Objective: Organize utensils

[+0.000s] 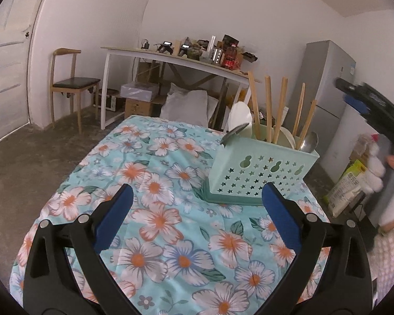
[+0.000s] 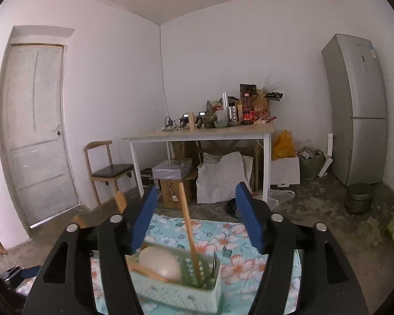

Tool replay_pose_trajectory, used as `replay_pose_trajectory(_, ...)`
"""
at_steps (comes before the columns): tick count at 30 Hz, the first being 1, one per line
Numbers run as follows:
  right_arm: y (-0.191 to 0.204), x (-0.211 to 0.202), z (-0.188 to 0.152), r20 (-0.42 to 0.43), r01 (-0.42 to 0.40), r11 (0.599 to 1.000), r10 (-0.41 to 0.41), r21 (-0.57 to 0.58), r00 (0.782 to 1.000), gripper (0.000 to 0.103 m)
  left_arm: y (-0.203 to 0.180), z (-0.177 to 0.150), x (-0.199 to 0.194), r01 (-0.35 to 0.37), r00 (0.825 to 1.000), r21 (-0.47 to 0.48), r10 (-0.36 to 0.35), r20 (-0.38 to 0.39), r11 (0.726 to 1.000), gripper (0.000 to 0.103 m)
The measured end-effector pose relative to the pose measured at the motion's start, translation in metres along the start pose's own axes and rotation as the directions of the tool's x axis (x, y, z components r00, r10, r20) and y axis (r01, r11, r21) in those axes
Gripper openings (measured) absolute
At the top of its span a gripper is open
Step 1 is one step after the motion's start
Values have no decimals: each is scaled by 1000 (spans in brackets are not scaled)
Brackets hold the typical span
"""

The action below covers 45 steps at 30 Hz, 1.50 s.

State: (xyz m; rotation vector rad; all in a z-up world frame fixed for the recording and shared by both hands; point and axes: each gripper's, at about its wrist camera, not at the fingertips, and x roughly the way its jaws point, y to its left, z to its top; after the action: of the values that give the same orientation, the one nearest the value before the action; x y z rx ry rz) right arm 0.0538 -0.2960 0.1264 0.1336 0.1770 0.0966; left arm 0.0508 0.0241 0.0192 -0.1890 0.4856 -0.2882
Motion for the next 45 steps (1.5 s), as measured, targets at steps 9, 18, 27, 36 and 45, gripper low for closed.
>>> replay_pose_trajectory(9, 34, -58, -49, -123, 25, 1000, -23, 18, 992, 96, -7, 7, -14, -125, 992, 45, 126, -22, 991, 95)
replay_pose_trajectory(18, 72, -56, -109, -373, 245, 969, -238, -31, 897, 96, -18, 6, -17, -270, 958, 97, 278, -76, 958, 95)
replay_pose_trajectory(27, 73, -57, -114, -405, 347, 935, -348, -79, 846, 96, -19, 2, -17, -319, 934, 115, 333, -132, 941, 95)
replay_pose_trajectory(36, 71, -60, -108, -399, 388, 918, -386, -81, 831, 96, -22, 1, -21, -327, 929, 138, 345, -136, 935, 95)
replay_pose_trajectory(45, 71, -59, -107, -396, 395, 913, -400, -99, 826, 96, -18, 0, -20, -344, 921, 136, 362, -144, 929, 95)
